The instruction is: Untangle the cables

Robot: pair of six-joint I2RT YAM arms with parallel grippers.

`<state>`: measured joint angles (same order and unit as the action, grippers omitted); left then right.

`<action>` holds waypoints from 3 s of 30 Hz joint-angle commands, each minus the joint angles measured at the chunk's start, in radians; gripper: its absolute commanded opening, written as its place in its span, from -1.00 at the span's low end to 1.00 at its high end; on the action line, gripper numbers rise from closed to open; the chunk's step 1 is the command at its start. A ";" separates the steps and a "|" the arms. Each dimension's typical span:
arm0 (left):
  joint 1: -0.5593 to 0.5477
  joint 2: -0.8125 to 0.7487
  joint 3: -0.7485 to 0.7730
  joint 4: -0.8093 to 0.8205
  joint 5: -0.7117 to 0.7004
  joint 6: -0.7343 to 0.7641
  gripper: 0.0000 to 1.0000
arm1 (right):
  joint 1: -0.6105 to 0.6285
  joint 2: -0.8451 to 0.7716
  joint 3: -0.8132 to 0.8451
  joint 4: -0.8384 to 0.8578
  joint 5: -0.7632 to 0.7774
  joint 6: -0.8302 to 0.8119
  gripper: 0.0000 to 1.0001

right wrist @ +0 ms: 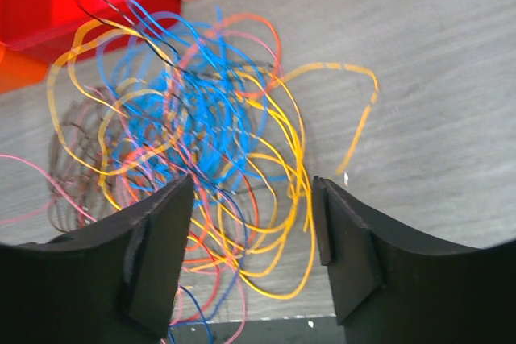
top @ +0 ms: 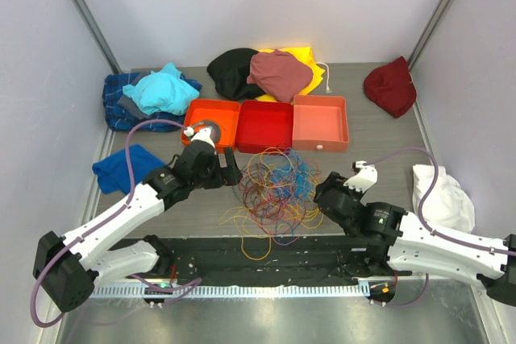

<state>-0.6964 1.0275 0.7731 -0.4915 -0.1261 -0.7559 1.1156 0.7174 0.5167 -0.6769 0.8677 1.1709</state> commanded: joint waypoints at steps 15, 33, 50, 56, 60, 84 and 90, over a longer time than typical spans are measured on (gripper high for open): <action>-0.002 0.003 -0.035 0.073 0.056 -0.043 0.87 | 0.000 0.152 -0.172 0.177 -0.104 0.188 -0.10; -0.002 -0.030 -0.057 0.057 0.052 -0.048 0.86 | -0.014 0.213 -0.045 0.177 -0.096 0.035 -0.98; -0.002 -0.066 0.002 0.064 0.008 -0.026 0.86 | -0.003 0.260 0.892 0.039 0.039 -0.678 -0.98; -0.002 -0.087 0.028 0.087 0.003 -0.014 0.87 | -0.003 0.353 1.133 0.103 0.031 -0.819 -0.98; -0.002 -0.096 0.034 0.106 0.003 -0.014 0.87 | -0.005 0.408 1.256 0.126 0.011 -0.876 -0.99; -0.002 -0.119 -0.100 0.117 0.062 -0.063 0.87 | -0.079 0.425 0.350 -0.102 -0.025 -0.291 0.34; -0.002 -0.133 -0.120 0.120 0.062 -0.065 0.87 | -0.195 0.432 0.249 -0.056 -0.064 -0.261 0.32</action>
<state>-0.6964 0.9092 0.6579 -0.4164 -0.0803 -0.8093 1.0008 1.1683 0.7979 -0.7708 0.8127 0.8440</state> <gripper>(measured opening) 0.933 0.663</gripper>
